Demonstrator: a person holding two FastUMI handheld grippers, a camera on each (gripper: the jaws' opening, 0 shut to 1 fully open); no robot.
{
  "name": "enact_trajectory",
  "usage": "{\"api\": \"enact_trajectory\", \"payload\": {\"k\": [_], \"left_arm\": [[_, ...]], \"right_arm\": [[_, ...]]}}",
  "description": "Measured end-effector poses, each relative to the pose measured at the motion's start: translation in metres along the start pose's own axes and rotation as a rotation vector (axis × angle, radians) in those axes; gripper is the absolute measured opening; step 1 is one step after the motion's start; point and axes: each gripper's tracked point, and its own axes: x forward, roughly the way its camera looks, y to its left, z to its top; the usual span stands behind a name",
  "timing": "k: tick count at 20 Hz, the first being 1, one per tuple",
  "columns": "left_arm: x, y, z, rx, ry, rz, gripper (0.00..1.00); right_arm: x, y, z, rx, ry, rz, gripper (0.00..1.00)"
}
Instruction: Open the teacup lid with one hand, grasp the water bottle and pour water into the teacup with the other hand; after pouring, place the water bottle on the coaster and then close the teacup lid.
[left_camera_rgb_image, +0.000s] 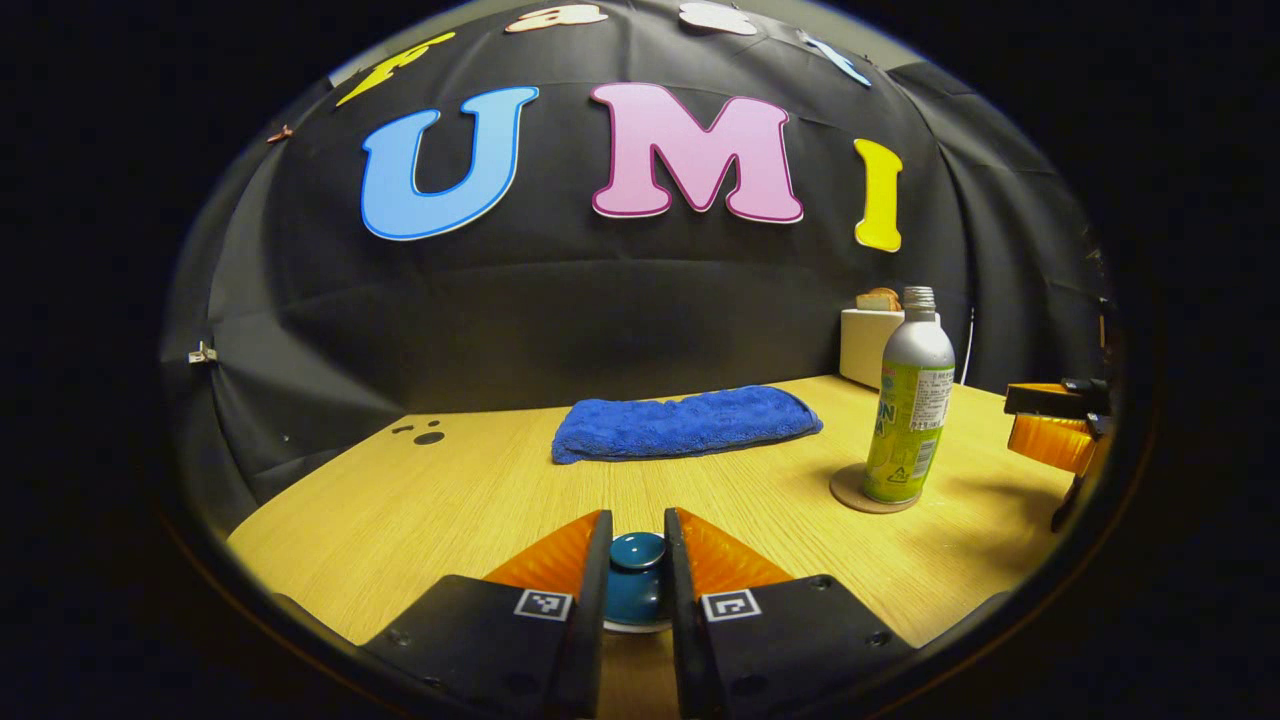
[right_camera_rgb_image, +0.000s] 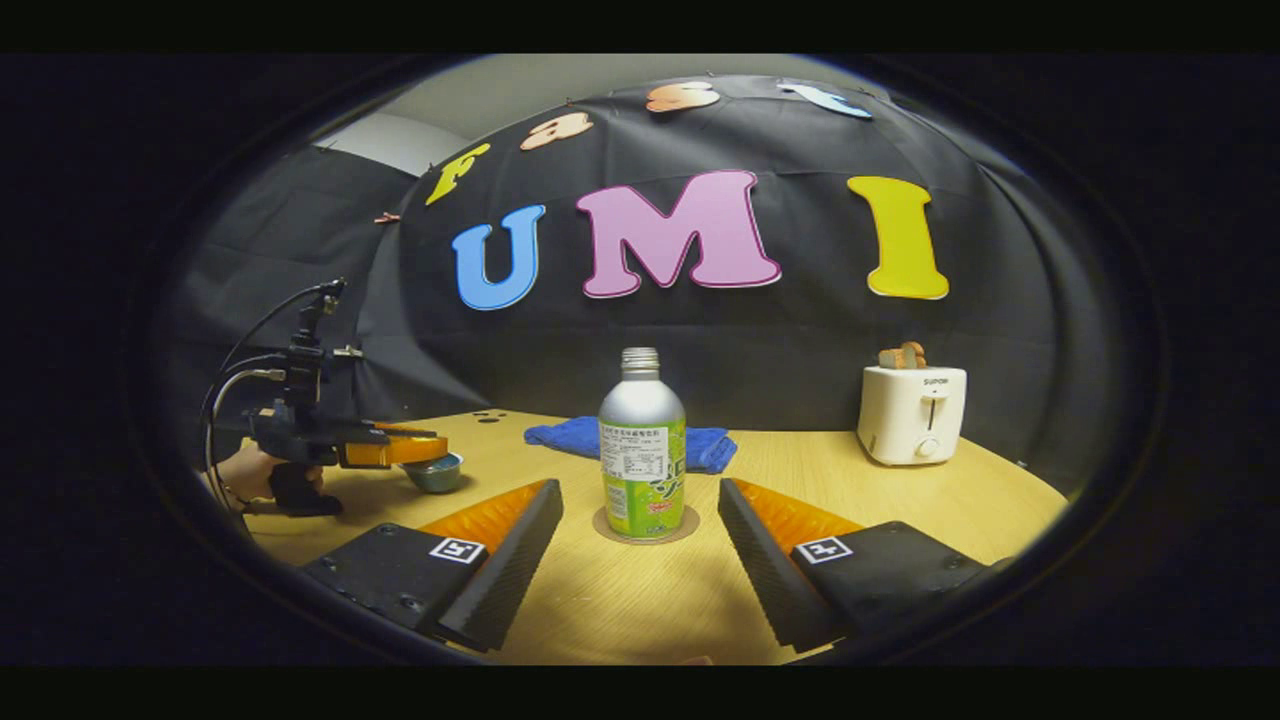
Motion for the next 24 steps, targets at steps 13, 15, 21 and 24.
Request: {"api": "enact_trajectory", "payload": {"k": [13,15,21,24], "left_arm": [[-0.013,0.0,-0.002,0.014,-0.012,0.03,0.67],[-0.023,0.001,0.002,0.017,-0.046,0.049,0.79],[-0.052,0.002,0.014,-0.067,-0.181,0.071,0.97],[-0.06,0.001,0.01,-0.082,-0.181,0.073,0.97]], "right_arm": [[0.0,-0.001,0.0,0.0,0.0,0.0,0.96],[0.001,-0.001,0.0,0.0,0.001,0.0,0.96],[0.0,-0.001,0.001,0.0,0.001,0.0,0.96],[0.0,-0.001,0.0,0.0,0.001,0.0,0.96]]}}
